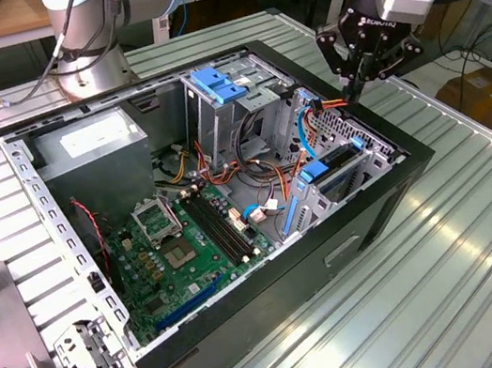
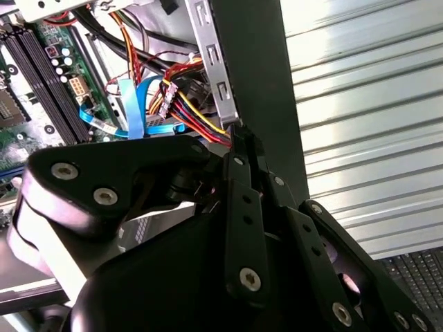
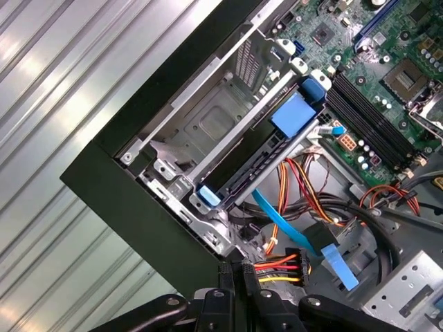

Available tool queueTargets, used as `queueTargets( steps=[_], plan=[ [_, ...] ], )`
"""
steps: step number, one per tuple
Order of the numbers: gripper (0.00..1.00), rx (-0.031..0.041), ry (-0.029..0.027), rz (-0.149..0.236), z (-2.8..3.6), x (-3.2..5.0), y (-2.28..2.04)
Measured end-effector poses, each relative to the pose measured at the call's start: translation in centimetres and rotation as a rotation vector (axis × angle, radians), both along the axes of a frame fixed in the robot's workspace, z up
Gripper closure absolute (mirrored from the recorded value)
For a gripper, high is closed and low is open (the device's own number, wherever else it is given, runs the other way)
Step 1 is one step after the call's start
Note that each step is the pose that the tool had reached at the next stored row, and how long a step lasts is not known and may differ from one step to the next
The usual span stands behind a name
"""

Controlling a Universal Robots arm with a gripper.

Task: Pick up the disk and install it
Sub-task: 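Insert the first disk wire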

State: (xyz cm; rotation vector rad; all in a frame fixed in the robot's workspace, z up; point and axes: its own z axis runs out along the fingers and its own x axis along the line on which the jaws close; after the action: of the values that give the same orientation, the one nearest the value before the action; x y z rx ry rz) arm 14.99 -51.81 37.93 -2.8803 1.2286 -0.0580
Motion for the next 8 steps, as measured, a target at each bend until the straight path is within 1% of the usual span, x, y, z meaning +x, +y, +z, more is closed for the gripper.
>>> queueTargets(
  steps=[8],
  plan=[
    [0.84,0.0000,0.0000,0.000,0.00,-0.07,0.00]
  ],
)
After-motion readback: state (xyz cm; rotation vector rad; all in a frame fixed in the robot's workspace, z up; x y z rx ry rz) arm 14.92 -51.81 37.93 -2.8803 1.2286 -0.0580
